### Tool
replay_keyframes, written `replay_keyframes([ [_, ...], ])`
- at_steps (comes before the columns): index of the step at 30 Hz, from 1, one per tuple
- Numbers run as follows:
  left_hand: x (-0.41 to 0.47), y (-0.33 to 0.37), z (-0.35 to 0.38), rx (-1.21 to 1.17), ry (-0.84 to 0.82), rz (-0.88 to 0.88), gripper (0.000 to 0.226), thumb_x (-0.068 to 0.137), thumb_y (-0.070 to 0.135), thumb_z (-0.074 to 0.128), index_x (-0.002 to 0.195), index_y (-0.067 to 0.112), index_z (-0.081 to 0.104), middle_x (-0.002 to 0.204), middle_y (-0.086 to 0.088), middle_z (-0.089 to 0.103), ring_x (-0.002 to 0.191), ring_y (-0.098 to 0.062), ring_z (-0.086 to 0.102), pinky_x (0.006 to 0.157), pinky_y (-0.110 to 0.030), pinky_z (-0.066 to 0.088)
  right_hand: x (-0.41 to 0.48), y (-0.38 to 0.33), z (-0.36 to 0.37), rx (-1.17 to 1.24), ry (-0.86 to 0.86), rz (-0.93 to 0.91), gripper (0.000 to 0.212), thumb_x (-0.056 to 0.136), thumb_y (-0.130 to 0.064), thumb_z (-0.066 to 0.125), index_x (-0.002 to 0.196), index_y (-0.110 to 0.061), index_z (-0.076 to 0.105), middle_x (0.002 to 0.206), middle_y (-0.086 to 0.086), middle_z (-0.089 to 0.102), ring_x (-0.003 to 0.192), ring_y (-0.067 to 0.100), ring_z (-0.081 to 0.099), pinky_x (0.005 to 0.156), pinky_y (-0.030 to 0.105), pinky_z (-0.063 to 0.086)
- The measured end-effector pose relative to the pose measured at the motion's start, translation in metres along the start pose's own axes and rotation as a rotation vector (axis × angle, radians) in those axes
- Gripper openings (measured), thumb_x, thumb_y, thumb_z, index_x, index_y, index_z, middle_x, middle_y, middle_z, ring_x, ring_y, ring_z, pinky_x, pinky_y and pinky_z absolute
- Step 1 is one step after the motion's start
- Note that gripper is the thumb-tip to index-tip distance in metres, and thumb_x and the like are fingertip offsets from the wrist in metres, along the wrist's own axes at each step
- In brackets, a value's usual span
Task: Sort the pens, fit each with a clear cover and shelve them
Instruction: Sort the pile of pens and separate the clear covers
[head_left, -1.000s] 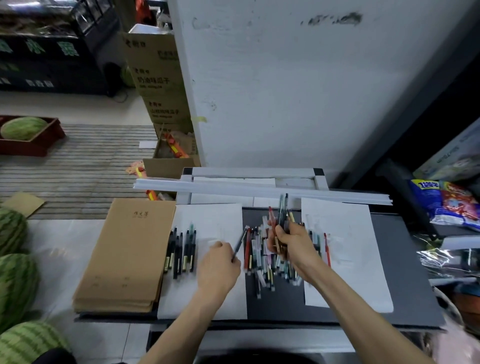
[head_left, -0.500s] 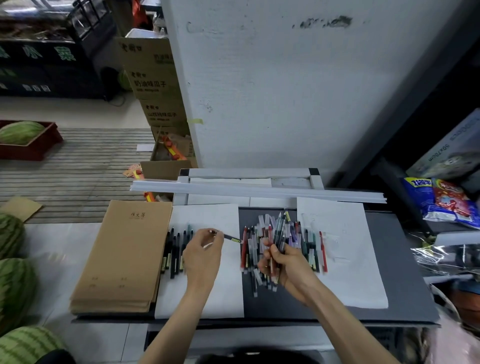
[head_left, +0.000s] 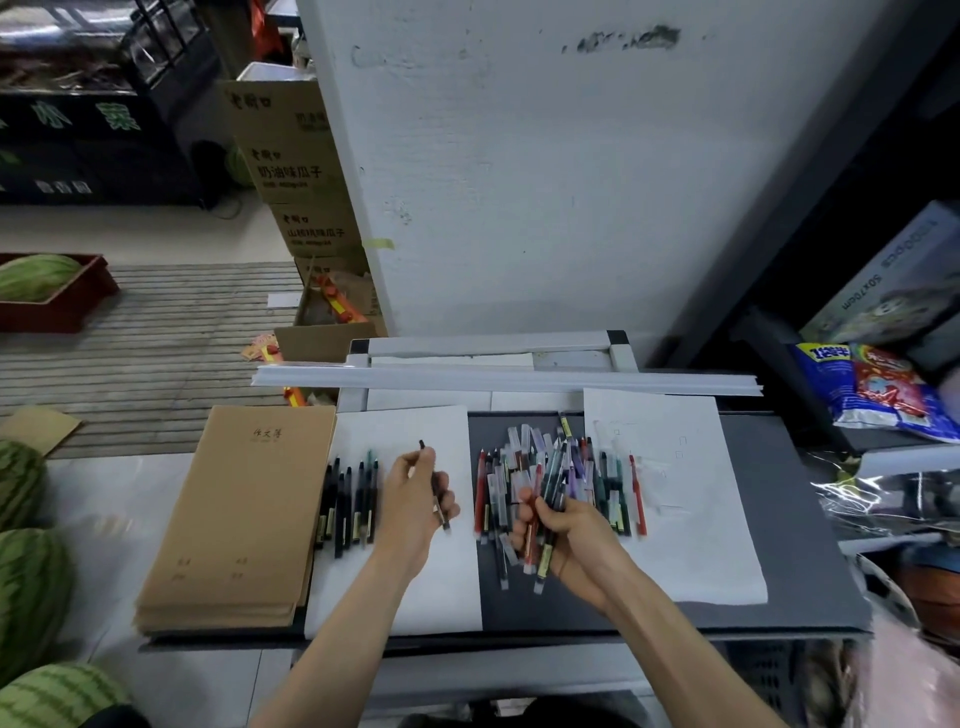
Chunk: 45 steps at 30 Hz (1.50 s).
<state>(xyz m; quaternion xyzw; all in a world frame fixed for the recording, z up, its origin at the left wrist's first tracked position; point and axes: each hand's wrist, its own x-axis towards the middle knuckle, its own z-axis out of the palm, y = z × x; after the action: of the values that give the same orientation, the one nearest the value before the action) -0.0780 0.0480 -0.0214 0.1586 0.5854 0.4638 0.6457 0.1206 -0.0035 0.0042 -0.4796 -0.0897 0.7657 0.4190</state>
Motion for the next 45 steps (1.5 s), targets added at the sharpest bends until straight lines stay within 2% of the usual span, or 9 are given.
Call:
replay_keyframes([
  [2,0.006,-0.009,-0.001,0.259,0.018,-0.012,0.013,0.103,0.017,0.059,0.109,0.006,0.057,0.071,-0.004,0.052,0.051,-0.016,0.040,0.050,-0.030,0.037,0.002,0.000,0.001,0.033,0.013,0.007,0.016,0.107,-0.005,0.048,0.116,0.002,0.059,0.082,0.012,0.060,0.073,0.027,0.059,0.068,0.042,0.060],
  [6,0.007,-0.013,0.005,0.941,0.021,0.133,0.013,0.091,0.017,0.069,0.103,0.018,0.063,0.089,0.003,0.063,0.073,-0.012,0.058,0.065,-0.020,0.044,0.006,0.003,0.002,-0.030,0.041,-0.005,0.017,0.106,-0.022,0.055,0.100,-0.007,0.051,0.074,0.007,0.054,0.063,0.023,0.053,0.061,0.039,0.054],
  [8,0.006,-0.013,0.011,1.064,0.003,0.181,0.019,0.089,0.018,0.072,0.105,0.018,0.062,0.082,0.009,0.062,0.071,-0.001,0.056,0.056,-0.009,0.038,0.007,0.005,0.001,-0.050,0.062,-0.012,0.021,0.105,-0.025,0.056,0.096,-0.009,0.048,0.070,0.007,0.051,0.060,0.023,0.051,0.059,0.038,0.052],
  [13,0.004,-0.020,0.022,1.179,0.014,0.190,0.033,0.086,0.026,0.081,0.104,0.015,0.056,0.077,0.007,0.061,0.065,0.001,0.052,0.050,-0.013,0.032,0.005,0.004,0.002,-0.139,0.127,-0.027,0.026,0.107,-0.023,0.053,0.087,-0.006,0.055,0.066,0.007,0.052,0.060,0.025,0.055,0.061,0.039,0.053],
  [24,-0.009,-0.020,0.044,1.301,0.108,0.236,0.026,0.088,0.021,0.071,0.072,0.015,0.052,0.067,-0.001,0.059,0.056,-0.009,0.053,0.042,-0.024,0.032,0.016,0.016,0.000,-0.369,0.238,-0.065,0.023,0.108,-0.021,0.052,0.104,0.000,0.061,0.077,0.010,0.067,0.068,0.027,0.064,0.066,0.041,0.057],
  [31,-0.009,-0.023,0.046,1.349,0.114,0.194,0.024,0.089,0.019,0.069,0.074,0.015,0.051,0.075,-0.003,0.059,0.065,-0.017,0.052,0.048,-0.028,0.035,0.023,0.025,-0.002,-0.360,0.246,-0.076,0.024,0.108,-0.021,0.051,0.110,0.001,0.061,0.077,0.009,0.069,0.068,0.024,0.064,0.064,0.036,0.056],
  [37,-0.006,-0.029,0.040,1.327,0.136,0.279,0.029,0.099,0.026,0.061,0.075,0.014,0.049,0.071,-0.002,0.054,0.059,-0.010,0.046,0.048,-0.029,0.032,0.028,0.028,-0.002,-0.382,0.247,-0.110,0.025,0.109,-0.022,0.051,0.111,0.001,0.061,0.076,0.008,0.066,0.068,0.024,0.062,0.067,0.036,0.055],
  [41,-0.005,-0.034,0.036,1.136,0.147,0.307,0.023,0.104,0.030,0.054,0.094,0.010,0.047,0.084,-0.007,0.060,0.069,-0.021,0.054,0.057,-0.035,0.035,0.030,0.030,-0.001,-0.429,0.254,-0.137,0.023,0.110,-0.024,0.048,0.103,-0.005,0.060,0.071,0.004,0.056,0.062,0.018,0.054,0.064,0.034,0.053],
  [45,-0.012,-0.036,0.027,0.997,0.078,0.376,0.023,0.105,0.025,0.054,0.087,0.022,0.040,0.077,-0.005,0.060,0.062,-0.016,0.052,0.050,-0.027,0.031,0.030,0.030,0.004,-0.399,0.239,-0.162,0.023,0.109,-0.027,0.049,0.093,-0.011,0.053,0.062,-0.004,0.042,0.052,0.012,0.038,0.051,0.027,0.039],
])
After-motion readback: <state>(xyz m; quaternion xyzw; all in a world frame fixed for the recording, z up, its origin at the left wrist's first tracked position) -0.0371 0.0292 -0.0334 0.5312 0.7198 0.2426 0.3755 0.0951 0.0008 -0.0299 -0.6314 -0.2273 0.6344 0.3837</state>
